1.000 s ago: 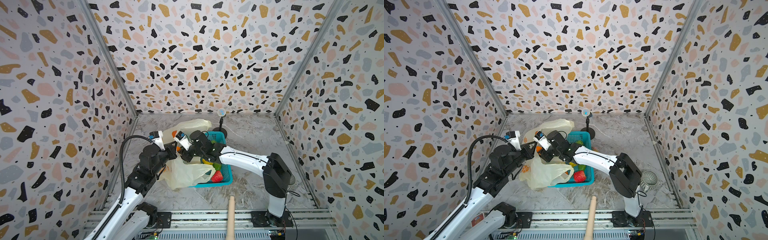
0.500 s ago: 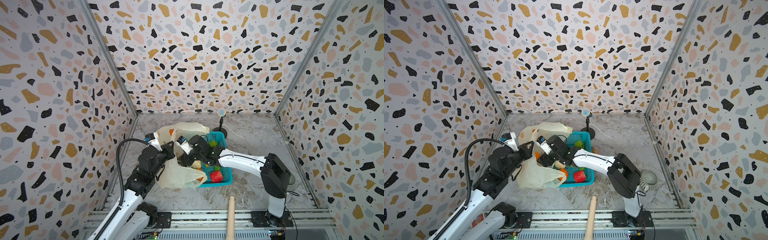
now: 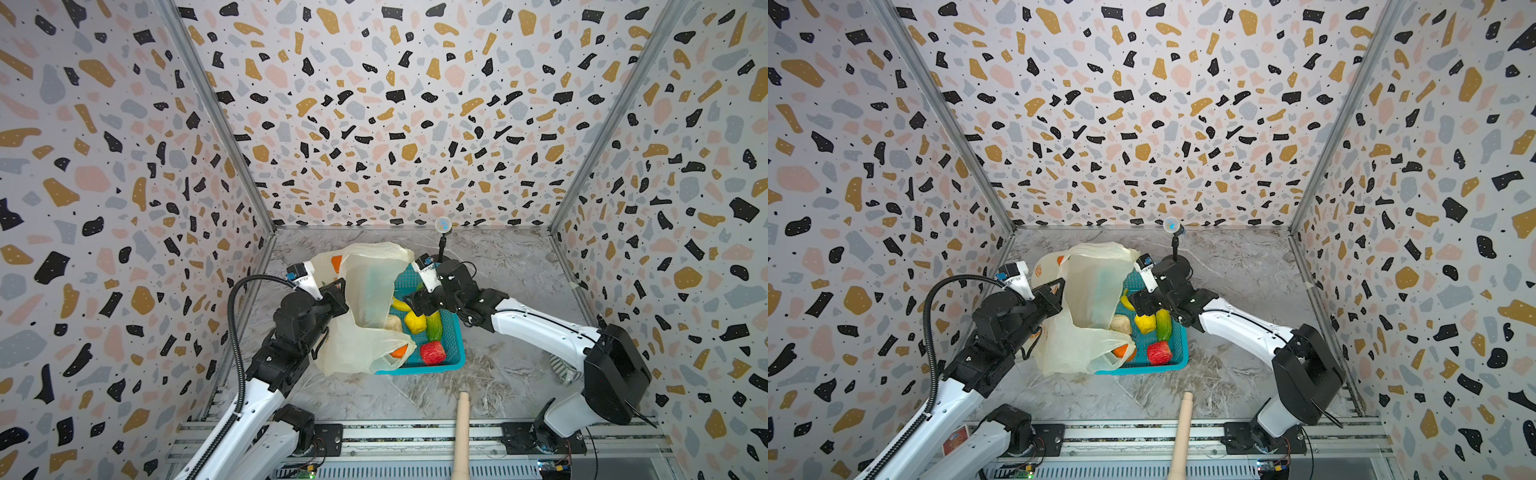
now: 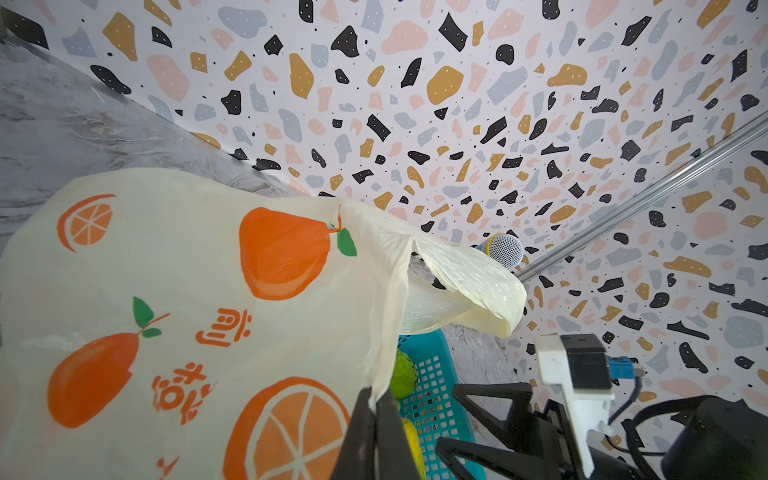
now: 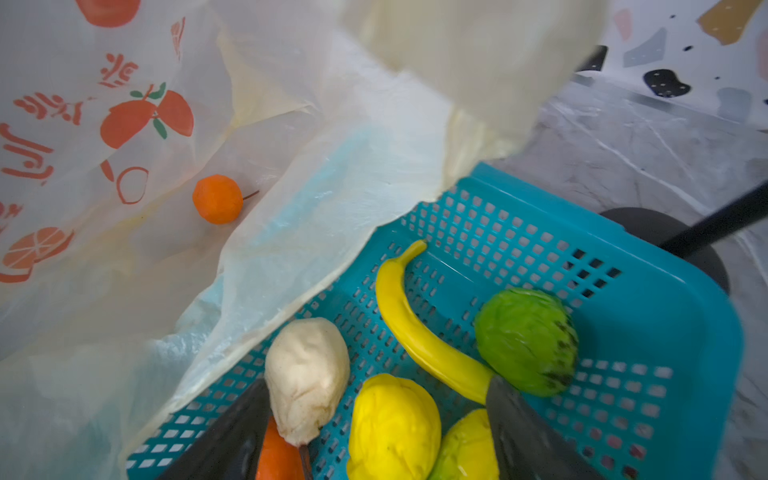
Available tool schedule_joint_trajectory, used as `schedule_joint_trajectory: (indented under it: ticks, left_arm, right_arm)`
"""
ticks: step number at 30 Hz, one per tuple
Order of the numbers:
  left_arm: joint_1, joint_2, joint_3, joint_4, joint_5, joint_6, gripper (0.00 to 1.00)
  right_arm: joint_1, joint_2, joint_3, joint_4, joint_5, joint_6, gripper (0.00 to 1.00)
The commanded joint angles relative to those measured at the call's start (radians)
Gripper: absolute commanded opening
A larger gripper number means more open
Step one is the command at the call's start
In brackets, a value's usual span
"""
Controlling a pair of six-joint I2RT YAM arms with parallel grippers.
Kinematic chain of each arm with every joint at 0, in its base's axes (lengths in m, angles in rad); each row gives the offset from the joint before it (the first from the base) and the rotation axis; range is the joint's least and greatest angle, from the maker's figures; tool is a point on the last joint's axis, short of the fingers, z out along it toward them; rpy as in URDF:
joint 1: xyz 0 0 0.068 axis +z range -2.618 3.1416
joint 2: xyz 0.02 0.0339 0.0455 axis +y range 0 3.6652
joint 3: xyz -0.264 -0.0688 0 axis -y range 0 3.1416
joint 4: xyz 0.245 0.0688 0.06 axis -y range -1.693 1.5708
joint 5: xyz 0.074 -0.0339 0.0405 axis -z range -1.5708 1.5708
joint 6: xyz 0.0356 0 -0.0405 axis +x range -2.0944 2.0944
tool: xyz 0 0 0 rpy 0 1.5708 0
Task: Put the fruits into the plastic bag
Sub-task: 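Return the right gripper to the basket and grasp the yellow lemon, then carry the yellow lemon into the bag and open the right gripper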
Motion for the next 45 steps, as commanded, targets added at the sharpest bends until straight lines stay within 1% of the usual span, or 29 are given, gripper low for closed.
schedule_joint_trajectory:
  ticks: [1, 5, 9, 17, 22, 29, 30, 32, 37, 40, 45]
  left_arm:
    - [-0.002, -0.001, 0.05, -0.01, -0.044, 0.036, 0.0]
    - [-0.002, 0.006, 0.043, -0.007, -0.054, 0.027, 0.0]
    - [-0.003, 0.011, 0.039, -0.007, -0.054, 0.021, 0.0]
    - [-0.003, 0.018, 0.027, -0.026, -0.081, 0.015, 0.0]
    - [-0.003, 0.013, 0.01, -0.016, -0.074, 0.011, 0.0]
    - [-0.003, 0.005, 0.002, -0.016, -0.075, 0.009, 0.0]
    - [-0.002, 0.004, 0.002, -0.015, -0.075, 0.009, 0.0]
    - [-0.003, 0.001, 0.001, -0.015, -0.075, 0.009, 0.0]
    - [-0.002, -0.002, -0.002, -0.011, -0.066, 0.01, 0.0]
    - [-0.003, -0.001, -0.006, -0.005, -0.06, 0.009, 0.0]
    - [-0.003, -0.005, -0.018, 0.001, -0.056, 0.007, 0.0]
  right_arm:
    - [-0.005, -0.06, -0.043, -0.011, 0.005, 0.011, 0.82]
    - [-0.003, -0.062, -0.087, -0.027, -0.021, 0.03, 0.8]
    - [0.008, -0.02, -0.091, -0.04, -0.02, 0.045, 0.78]
    - [0.027, 0.159, 0.045, -0.149, 0.015, 0.032, 0.78]
    - [0.035, 0.254, 0.107, -0.195, 0.041, 0.027, 0.76]
    - [0.058, 0.322, 0.117, -0.218, 0.048, 0.031, 0.71]
    - [0.063, 0.327, 0.114, -0.218, 0.049, 0.034, 0.69]
    - [0.07, 0.328, 0.109, -0.211, 0.057, 0.042, 0.62]
    - [0.071, 0.266, 0.084, -0.166, 0.072, 0.049, 0.41]
    - [0.071, 0.214, 0.088, -0.159, 0.082, 0.042, 0.37]
    - [0.077, 0.106, 0.116, -0.138, 0.074, 0.039, 0.37]
